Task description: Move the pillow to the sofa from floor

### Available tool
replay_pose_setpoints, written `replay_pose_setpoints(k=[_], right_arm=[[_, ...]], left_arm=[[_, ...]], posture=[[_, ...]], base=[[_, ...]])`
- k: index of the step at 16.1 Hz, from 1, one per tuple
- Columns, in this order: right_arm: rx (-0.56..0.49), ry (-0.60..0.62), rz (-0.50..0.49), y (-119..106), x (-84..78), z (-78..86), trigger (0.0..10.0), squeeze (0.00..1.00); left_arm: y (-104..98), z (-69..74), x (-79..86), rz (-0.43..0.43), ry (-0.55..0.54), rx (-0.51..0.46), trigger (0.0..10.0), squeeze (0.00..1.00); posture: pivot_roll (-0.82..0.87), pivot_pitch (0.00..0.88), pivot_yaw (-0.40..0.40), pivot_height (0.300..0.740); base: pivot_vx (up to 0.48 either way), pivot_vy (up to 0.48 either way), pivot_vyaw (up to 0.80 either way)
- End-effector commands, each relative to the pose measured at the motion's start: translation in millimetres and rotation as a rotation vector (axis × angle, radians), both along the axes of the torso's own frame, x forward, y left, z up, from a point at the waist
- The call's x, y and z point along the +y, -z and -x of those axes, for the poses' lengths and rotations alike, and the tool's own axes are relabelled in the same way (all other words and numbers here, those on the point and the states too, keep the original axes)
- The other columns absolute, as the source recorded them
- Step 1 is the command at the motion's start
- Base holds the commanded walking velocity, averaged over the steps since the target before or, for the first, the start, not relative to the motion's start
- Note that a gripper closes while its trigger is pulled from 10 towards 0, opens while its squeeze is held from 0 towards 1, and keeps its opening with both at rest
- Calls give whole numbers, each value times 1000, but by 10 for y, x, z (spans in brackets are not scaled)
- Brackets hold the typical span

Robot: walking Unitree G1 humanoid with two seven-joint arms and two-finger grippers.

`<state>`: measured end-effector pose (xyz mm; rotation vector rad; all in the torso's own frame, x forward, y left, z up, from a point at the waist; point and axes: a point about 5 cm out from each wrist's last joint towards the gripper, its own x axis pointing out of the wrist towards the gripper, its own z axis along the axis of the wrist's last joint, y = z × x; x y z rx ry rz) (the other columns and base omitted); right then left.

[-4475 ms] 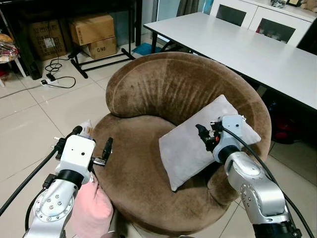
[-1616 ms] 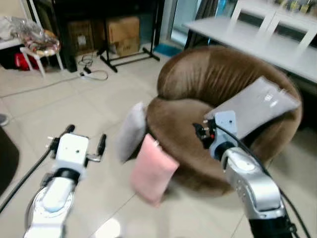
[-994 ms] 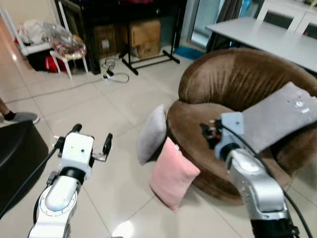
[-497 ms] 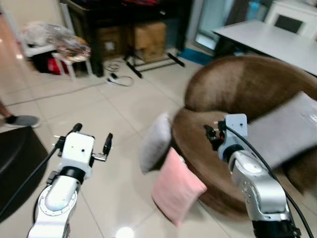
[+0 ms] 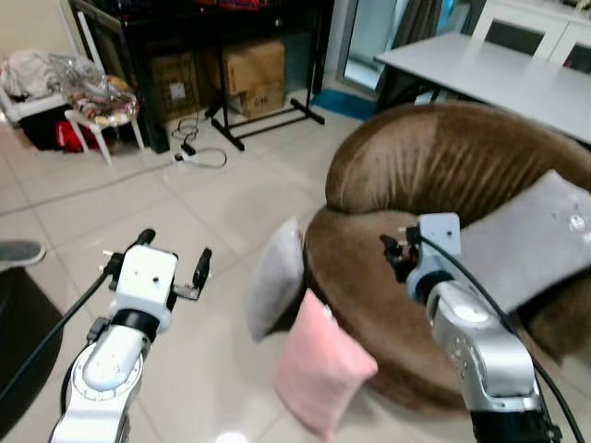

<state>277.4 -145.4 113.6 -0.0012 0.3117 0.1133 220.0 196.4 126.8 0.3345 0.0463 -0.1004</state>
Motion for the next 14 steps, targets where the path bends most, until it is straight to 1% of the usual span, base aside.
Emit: replay_pose_setpoints(k=[1, 8, 9, 11, 14], right_arm=[[-10, -20, 4, -24, 64, 0, 10000, 0], [-33, -36, 3, -69, 48, -28, 10000, 0], [-32, -33, 2, -68, 40, -31, 10000, 0], [-33, -25, -2, -63, 22, -34, 10000, 0], [-28, -13, 4, -30, -12, -27, 10000, 0]], left_arm=[[-8, -7, 16, -1, -3, 0, 10000, 0], [-2, -13, -1, 2, -13, -4, 10000, 0], [-9, -14, -7, 6, -16, -14, 10000, 0], [-10, -17, -18, 11, -22, -17, 10000, 0], [6, -16, -16, 3, -31, -10, 10000, 0]], posture=[[-51, 0, -76, 740], [-55, 0, -83, 740], [-55, 0, -85, 740], [-55, 0, -85, 725], [-54, 0, -86, 690]], base=[[368, 0, 0], [342, 0, 0], [0, 0, 0], [0, 0, 0], [0, 0, 0]])
